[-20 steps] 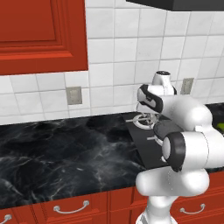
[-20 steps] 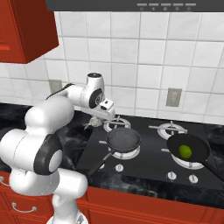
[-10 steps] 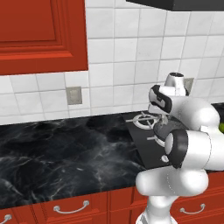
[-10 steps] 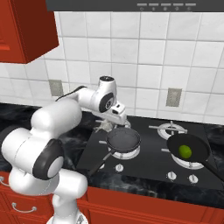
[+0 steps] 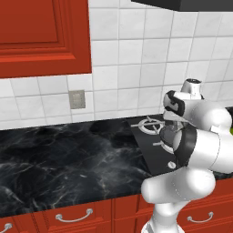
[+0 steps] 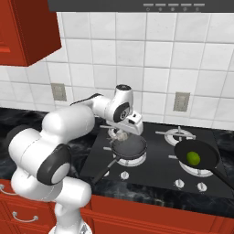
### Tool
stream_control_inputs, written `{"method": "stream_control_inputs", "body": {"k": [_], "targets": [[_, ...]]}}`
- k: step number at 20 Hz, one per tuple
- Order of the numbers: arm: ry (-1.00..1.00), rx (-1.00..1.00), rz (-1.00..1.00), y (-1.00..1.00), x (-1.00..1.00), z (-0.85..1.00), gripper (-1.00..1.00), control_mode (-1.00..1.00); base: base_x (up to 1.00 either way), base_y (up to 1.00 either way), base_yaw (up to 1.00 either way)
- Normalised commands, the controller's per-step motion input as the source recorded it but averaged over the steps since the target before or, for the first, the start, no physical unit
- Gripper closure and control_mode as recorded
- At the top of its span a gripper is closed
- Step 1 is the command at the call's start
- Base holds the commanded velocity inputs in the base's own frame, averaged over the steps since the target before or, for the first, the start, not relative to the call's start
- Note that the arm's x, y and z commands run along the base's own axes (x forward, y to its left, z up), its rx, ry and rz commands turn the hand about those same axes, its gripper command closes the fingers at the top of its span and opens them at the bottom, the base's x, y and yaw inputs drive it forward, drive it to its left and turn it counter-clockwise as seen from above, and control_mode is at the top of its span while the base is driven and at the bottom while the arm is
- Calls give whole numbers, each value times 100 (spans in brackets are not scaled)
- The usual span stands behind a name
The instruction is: Place both pans onto different burners. Then place the lime and the fish on different pans.
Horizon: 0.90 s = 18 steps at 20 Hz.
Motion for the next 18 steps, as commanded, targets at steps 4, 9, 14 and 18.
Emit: {"method": "stream_control_inputs", "body": {"k": [4, 9, 14, 18], "targets": [[0, 0, 0, -23, 0, -24, 100, -100, 0, 0, 0], [0, 0, 0, -17, -3, -22, 100, -100, 0, 0, 0], [0, 0, 0, -5, -4, -22, 100, -100, 0, 0, 0], [0, 0, 0, 0, 0, -8, 100, -100, 0, 0, 0]]}}
